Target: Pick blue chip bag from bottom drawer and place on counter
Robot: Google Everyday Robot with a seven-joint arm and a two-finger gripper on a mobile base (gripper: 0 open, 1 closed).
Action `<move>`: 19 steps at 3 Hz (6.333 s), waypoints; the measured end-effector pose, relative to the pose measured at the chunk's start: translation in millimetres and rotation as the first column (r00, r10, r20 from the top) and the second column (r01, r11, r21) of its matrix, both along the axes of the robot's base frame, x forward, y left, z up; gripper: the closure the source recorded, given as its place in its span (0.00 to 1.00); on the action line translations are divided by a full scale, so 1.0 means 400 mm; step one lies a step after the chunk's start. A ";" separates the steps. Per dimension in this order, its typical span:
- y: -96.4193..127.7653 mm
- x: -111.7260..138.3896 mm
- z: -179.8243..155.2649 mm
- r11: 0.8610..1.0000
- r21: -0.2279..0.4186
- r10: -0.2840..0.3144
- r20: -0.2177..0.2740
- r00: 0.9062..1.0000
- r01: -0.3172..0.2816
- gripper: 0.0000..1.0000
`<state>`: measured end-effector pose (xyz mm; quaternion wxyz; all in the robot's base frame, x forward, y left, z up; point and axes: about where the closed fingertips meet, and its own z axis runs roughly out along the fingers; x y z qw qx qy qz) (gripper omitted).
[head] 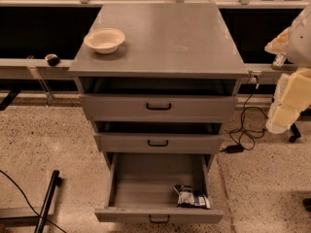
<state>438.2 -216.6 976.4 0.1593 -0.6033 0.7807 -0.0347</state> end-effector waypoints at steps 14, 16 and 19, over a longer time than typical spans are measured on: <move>0.380 0.039 -1.252 0.772 0.555 0.400 -0.045 0.916 -0.310 0.00; 0.357 0.068 -1.281 0.793 0.525 0.395 -0.060 0.917 -0.308 0.00; 0.180 0.145 -1.619 0.777 0.480 0.464 0.001 0.886 -0.407 0.00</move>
Offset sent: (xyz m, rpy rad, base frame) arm -0.0363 0.0295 -0.0819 0.0944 0.2019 0.0519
